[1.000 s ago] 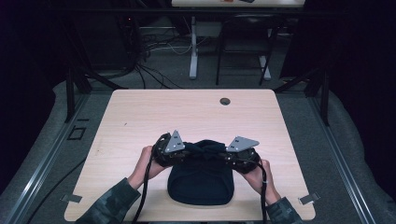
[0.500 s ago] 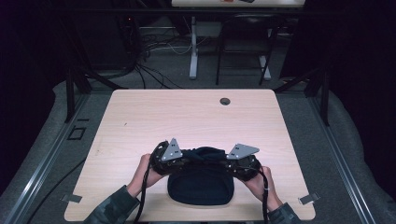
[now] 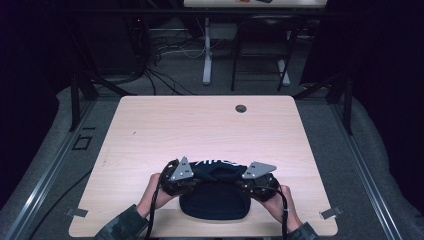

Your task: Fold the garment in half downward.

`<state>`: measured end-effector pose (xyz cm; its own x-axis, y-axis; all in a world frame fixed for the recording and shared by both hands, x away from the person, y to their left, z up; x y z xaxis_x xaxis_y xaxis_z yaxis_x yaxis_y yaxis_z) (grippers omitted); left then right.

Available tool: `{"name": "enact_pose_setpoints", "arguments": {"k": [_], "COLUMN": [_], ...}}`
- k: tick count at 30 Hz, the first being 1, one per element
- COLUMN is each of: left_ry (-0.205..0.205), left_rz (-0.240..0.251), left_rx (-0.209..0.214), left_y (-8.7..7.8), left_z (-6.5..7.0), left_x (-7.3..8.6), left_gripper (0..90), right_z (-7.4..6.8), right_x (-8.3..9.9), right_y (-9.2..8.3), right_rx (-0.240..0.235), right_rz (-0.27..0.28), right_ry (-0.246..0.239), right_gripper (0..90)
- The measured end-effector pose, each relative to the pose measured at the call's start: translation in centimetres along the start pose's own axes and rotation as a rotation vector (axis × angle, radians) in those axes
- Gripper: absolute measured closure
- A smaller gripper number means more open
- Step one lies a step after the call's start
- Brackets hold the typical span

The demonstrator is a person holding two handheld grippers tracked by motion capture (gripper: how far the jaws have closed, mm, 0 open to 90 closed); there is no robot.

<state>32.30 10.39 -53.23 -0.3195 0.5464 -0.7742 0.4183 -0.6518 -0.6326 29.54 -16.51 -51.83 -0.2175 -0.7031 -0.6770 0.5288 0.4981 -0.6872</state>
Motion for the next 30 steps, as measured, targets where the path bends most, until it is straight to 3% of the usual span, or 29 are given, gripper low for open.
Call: {"name": "enact_pose_setpoints", "arguments": {"k": [17,24,30], "left_ry": [0.017,-0.003,-0.021], "left_rz": [-0.065,-0.079,-0.091], "left_rx": [0.039,0.047,0.048], "left_y": [0.3,0.2,-0.6], "left_z": [0.9,1.4,1.7], "left_x": [1.9,2.7,3.2], "left_gripper": [58.6,49.9,35.8], "right_z": [-1.8,-2.3,-2.6], "right_x": [1.8,2.5,3.1], "right_y": [0.6,0.8,0.7], "right_rx": [-0.047,-0.062,-0.072], "right_rz": [-0.041,-0.056,-0.066], "right_ry": [0.004,0.007,0.012], "right_gripper": [70.0,68.6,67.5]}}
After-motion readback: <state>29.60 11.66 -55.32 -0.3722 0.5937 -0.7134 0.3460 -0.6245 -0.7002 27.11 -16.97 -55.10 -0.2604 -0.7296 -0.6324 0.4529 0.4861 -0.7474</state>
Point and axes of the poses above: each handheld gripper's, and its own axes: y roughly forward along the jaws, x roughly out of its underside, z roughly to its right, the point moved 1 cm from there along y, roughly forward along the jaws, and after that the axes turned 10 degrees about -y, right-handed, at the moved point
